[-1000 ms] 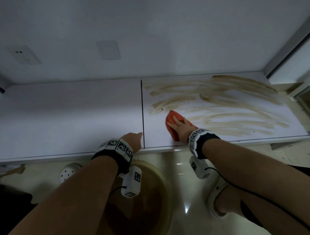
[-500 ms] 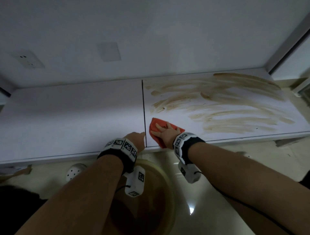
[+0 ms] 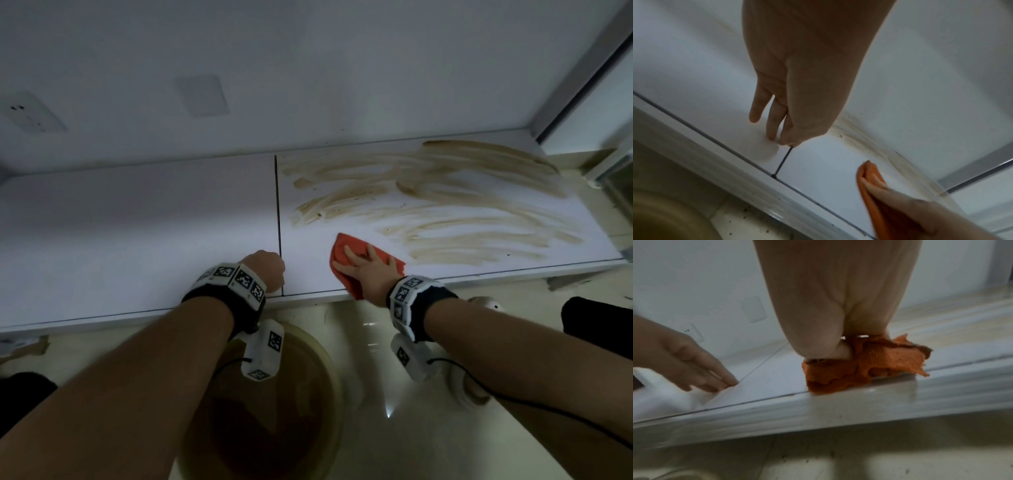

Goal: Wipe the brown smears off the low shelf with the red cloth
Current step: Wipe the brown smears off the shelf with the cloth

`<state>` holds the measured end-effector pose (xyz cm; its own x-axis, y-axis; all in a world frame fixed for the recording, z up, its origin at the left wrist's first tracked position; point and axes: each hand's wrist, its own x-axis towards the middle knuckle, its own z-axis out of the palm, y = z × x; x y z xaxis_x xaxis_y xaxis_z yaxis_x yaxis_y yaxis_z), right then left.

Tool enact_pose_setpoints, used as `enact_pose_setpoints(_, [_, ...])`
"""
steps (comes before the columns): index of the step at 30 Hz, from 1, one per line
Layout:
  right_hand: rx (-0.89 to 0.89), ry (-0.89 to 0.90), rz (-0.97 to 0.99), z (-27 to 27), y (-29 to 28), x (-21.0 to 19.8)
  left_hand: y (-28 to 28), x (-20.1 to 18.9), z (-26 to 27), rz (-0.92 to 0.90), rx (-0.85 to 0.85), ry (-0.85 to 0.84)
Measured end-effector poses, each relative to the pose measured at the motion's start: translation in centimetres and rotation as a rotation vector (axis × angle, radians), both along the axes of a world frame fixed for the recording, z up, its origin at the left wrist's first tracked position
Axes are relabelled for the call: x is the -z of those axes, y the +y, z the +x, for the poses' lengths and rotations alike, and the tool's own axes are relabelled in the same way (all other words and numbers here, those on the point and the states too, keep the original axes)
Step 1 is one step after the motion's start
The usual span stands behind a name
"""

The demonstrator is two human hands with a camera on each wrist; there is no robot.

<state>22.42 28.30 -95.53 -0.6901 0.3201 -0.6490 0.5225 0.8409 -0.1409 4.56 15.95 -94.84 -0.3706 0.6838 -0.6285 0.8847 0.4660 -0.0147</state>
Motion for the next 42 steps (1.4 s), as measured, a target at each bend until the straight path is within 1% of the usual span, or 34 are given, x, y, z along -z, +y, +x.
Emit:
enact_pose_setpoints(3, [-0.145,0.037,-0.025,-1.8,-2.2,0.2,0.5,0.3,-0.1,0.059,-0.061,0.01])
enact_pose_setpoints(5, [-0.177,0.045,-0.024,-3.6,-2.5,0.6,0.6,0.6,-0.2,0.087,-0.085,0.029])
enact_pose_setpoints(7, [-0.188,0.046,-0.014,-5.1,-1.9,0.9,0.6,1.1,-0.4,0.093,-0.051,0.033])
enact_pose_setpoints(10, [-0.148,0.036,0.0,-6.0,0.2,1.0,0.3,1.5,-0.6,0.061,-0.012,0.021])
enact_pose_setpoints(14, [-0.002,0.031,0.003,-4.6,3.1,0.6,0.1,1.4,-0.8,0.082,-0.011,-0.006])
enact_pose_setpoints(17, [0.03,0.0,0.011,-3.0,2.7,0.6,0.0,1.4,-0.9,0.104,-0.001,-0.009])
enact_pose_setpoints(20, [-0.07,0.016,0.017,-2.5,0.1,0.4,-0.2,1.5,-0.7,0.121,-0.029,-0.013])
enact_pose_setpoints(22, [-0.17,0.012,-0.008,-3.3,-1.9,0.2,-0.4,1.3,-0.4,0.118,-0.026,-0.024])
enact_pose_setpoints(24, [-0.223,0.005,-0.024,-4.7,-3.1,0.1,-0.7,1.0,0.0,0.101,0.012,-0.038])
enact_pose_setpoints(26, [-0.209,0.013,-0.054,-5.5,-3.4,-0.1,-1.1,0.6,0.1,0.091,0.035,-0.05])
enact_pose_setpoints(28, [-0.175,0.091,-0.074,-5.5,-2.9,-0.7,-1.3,0.4,0.1,0.086,0.021,-0.054])
enact_pose_setpoints(30, [-0.135,0.195,-0.052,-4.6,-1.9,-1.7,-1.1,0.1,0.1,0.096,0.002,-0.031])
enact_pose_setpoints(31, [-0.109,0.212,-0.028,-4.0,-1.2,-2.3,-0.8,0.0,0.2,0.12,-0.007,-0.003])
enact_pose_setpoints(33, [-0.071,0.173,0.021,-2.7,0.6,-3.3,0.2,-0.3,0.8,0.222,-0.028,0.054])
enact_pose_setpoints(35, [-0.046,0.1,0.047,-1.7,2.4,-4.2,1.5,-0.3,1.9,0.329,-0.043,0.026])
enact_pose_setpoints(36, [-0.033,0.078,0.056,-1.3,3.2,-4.5,2.2,-0.2,2.6,0.347,-0.038,-0.005])
enact_pose_setpoints(37, [-0.02,0.065,0.063,-1.1,3.8,-4.7,2.8,0.0,3.4,0.33,-0.027,-0.034])
enact_pose_setpoints(39, [-0.007,0.058,0.072,-1.0,4.6,-4.9,3.8,0.4,4.8,0.23,0.019,-0.058])
enact_pose_setpoints(42, [-0.04,0.043,0.068,-1.1,5.0,-5.0,4.9,0.6,5.6,0.099,0.057,0.007])
